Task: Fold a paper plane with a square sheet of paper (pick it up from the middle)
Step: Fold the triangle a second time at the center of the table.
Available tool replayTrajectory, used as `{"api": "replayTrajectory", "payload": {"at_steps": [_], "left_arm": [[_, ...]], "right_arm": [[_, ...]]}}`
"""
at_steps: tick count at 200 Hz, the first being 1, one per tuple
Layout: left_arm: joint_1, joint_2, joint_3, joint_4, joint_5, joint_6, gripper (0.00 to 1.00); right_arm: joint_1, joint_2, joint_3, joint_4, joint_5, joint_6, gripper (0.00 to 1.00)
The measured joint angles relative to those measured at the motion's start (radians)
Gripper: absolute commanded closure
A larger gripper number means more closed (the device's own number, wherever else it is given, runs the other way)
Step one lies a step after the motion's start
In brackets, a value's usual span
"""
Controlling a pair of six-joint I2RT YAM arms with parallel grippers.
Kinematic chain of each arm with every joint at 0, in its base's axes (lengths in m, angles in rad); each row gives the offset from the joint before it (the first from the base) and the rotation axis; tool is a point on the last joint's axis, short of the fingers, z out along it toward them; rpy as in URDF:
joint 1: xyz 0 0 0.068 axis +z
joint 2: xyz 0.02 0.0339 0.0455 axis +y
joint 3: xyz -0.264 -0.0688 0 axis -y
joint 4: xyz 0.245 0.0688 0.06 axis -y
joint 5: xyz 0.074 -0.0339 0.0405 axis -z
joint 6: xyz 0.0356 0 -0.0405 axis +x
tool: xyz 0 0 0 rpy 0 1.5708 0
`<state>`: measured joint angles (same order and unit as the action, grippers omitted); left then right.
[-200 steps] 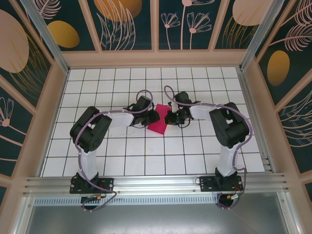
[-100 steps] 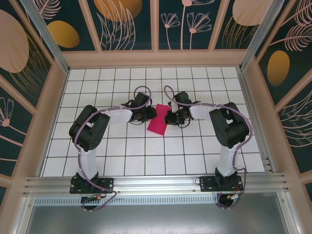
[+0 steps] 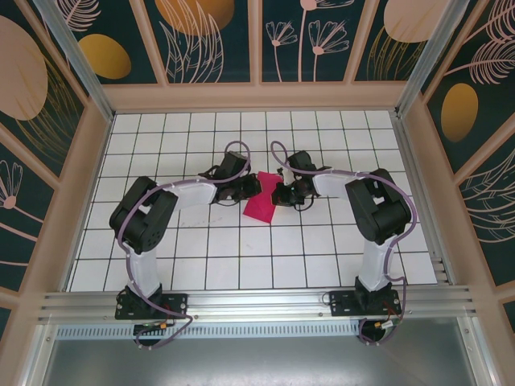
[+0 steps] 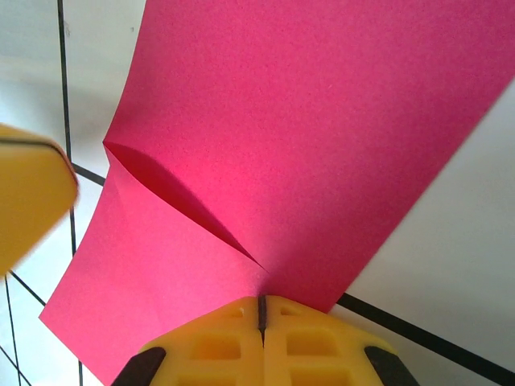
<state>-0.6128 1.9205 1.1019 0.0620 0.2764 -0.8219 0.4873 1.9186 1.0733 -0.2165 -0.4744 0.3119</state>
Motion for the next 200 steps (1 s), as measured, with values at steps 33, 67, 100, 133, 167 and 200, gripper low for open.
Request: {"api": "replayTrajectory", "payload": {"at_steps": [33,67,100,133,167,200], "left_arm": [[-0.01,0.029,0.0,0.006,0.003,-0.001,0.94],[-0.01,0.049,-0.001,-0.007,-0.034,-0.001,0.95],[-0.01,0.054,-0.015,0.009,-0.05,-0.009,0.96],[-0.01,0.053,-0.027,0.029,-0.053,-0.023,0.96],[-0.01,0.05,-0.047,0.06,-0.054,-0.035,0.96],[-0.01,0.048,-0.059,0.083,-0.053,-0.043,0.96]], "right_arm": [[0.0,0.0,0.0,-0.001,0.0,0.0,0.95],[0.0,0.0,0.005,-0.006,-0.001,0.0,0.95],[0.0,-0.005,0.005,-0.006,-0.005,0.0,0.94],[0.0,-0.022,0.005,-0.015,0.004,0.0,0.93],[-0.006,-0.079,0.005,-0.027,-0.039,0.005,0.92],[0.035,-0.127,-0.002,-0.023,-0.074,0.012,0.95]]}}
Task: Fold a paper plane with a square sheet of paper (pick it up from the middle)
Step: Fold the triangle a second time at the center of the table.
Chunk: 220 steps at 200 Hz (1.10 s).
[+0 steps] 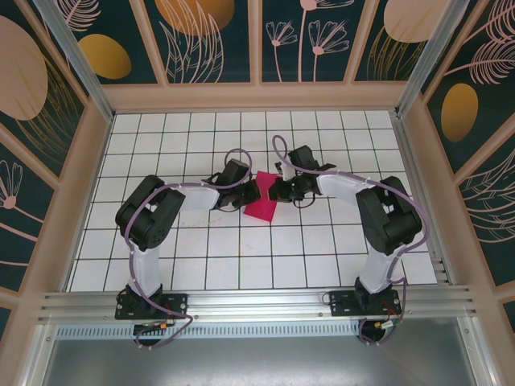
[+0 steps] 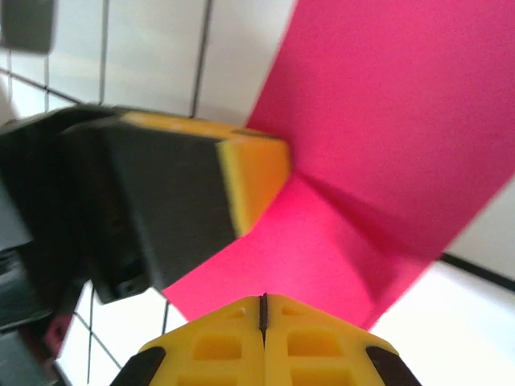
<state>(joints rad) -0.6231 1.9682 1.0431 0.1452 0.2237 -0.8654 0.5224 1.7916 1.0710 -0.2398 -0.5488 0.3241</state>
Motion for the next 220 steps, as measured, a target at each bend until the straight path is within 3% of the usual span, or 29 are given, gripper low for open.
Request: {"api": "replayTrajectory", "payload": {"at_steps": [56,220], "left_arm": [[0.0,0.0,-0.004,0.008,0.0,-0.005,0.96],[0.0,0.0,-0.006,0.009,-0.008,-0.041,0.97]], "right_arm": [[0.075,-0.001,-0.029,-0.01,-0.002,0.016,0.97],[0.08,0.046,-0.087,-0.029,0.023,0.022,0.97]]}}
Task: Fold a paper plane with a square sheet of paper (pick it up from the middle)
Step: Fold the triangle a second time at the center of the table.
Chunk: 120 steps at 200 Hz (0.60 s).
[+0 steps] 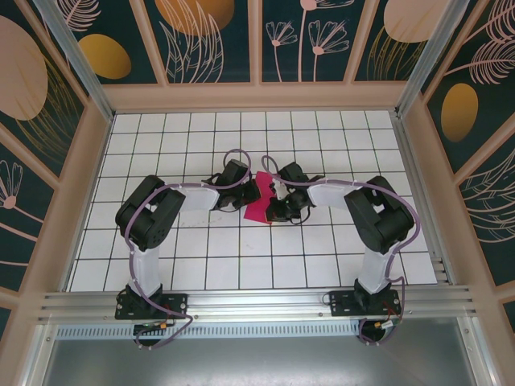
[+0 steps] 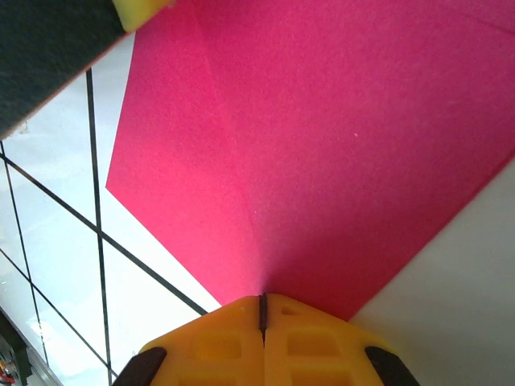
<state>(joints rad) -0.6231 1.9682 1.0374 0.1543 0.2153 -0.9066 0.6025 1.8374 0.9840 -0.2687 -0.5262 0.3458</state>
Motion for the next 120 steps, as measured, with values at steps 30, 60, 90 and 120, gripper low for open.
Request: {"api": "replayTrajectory", "payload": {"at_steps": [30,60,90,120], "left_arm": [[0.0,0.0,-0.001,0.0,0.0,-0.004,0.97],[0.0,0.0,-0.003,0.005,0.0,-0.004,0.97],[0.0,-0.001,-0.004,0.007,0.001,-0.004,0.97],[0.0,-0.002,-0.005,0.01,0.002,-0.005,0.97]], "right_arm": [[-0.001,-0.022,-0.04,0.049,-0.002,0.001,0.97],[-0.003,-0.055,-0.072,0.051,-0.006,0.006,0.97],[-0.014,-0.068,-0.058,0.019,-0.021,0.021,0.97],[-0.026,-0.064,-0.013,0.016,-0.033,0.034,0.97]]}}
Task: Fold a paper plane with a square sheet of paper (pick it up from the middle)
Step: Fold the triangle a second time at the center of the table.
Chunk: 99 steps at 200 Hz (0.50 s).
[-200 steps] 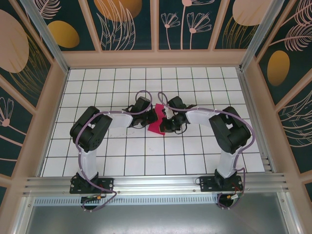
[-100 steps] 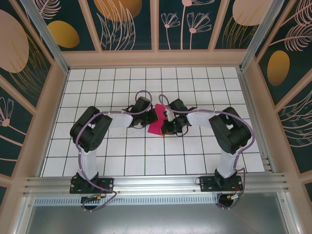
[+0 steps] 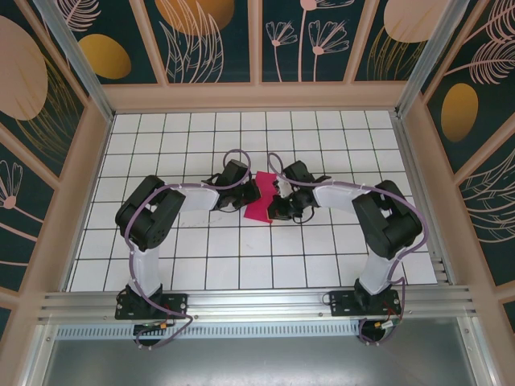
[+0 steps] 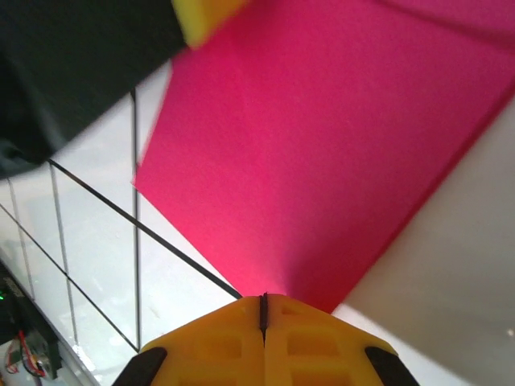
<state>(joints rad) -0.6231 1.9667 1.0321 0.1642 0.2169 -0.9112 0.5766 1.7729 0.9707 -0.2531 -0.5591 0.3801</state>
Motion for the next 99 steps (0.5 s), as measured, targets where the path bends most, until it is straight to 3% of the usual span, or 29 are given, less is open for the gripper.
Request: {"api": "replayTrajectory", "payload": {"at_steps": [99], "left_arm": [[0.0,0.0,0.0,0.0,0.0,-0.005,0.97]], "right_arm": [[-0.008,0.082,0.04,-0.003,-0.01,-0.001,0.97]]}}
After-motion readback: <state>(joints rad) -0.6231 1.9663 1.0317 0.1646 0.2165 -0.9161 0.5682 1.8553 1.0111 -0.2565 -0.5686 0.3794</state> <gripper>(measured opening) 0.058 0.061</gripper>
